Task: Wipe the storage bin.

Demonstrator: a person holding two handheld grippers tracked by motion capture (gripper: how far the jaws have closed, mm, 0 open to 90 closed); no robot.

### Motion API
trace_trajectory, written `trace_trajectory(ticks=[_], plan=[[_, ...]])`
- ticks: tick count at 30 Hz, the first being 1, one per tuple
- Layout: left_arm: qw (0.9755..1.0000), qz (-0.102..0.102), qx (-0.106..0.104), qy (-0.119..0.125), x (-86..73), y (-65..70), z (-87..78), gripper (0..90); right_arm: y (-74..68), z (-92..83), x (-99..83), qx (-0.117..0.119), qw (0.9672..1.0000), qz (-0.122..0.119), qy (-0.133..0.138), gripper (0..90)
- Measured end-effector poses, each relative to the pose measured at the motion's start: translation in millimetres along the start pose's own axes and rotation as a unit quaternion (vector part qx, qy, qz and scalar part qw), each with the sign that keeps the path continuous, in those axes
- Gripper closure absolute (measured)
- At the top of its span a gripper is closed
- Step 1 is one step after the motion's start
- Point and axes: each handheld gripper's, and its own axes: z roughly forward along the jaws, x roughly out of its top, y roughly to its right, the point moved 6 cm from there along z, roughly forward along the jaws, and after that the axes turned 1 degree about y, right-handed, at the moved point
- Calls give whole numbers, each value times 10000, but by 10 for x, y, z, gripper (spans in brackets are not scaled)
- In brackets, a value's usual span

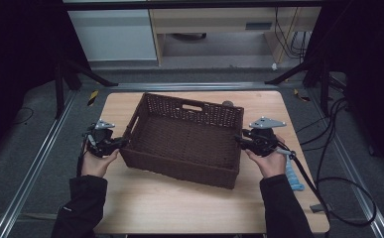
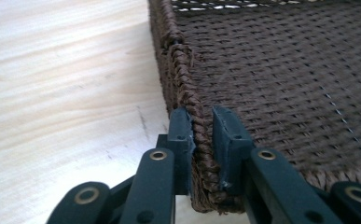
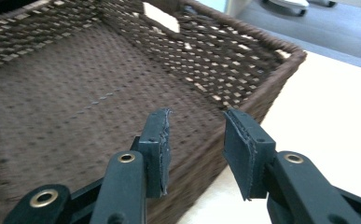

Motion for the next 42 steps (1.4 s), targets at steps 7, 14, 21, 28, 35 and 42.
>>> trace_trajectory(ticks=[7, 14, 21, 28, 35, 42], plan=[[9999, -48, 96, 81, 25, -43, 24, 752, 49, 143, -38, -105, 9998, 74, -135, 621], [9998, -112, 11, 181, 34, -42, -55, 737, -22, 64, -84, -119, 9995, 121, -275, 618], [9996, -148, 195, 171, 102, -121, 44, 823, -10, -37, -2, -128, 9999, 90, -19, 563], [9995, -209, 178, 172, 106, -138, 32, 735, 72, 138, -61, -319, 9994, 137, -58, 561], [9991, -214, 198, 298, 107, -69, -181, 559, 30, 51, -84, -179, 9994, 227, -214, 587], [9983, -313, -81, 485, 41, 101, -313, 487, -86, -118, -166, -81, 9994, 227, -267, 567]])
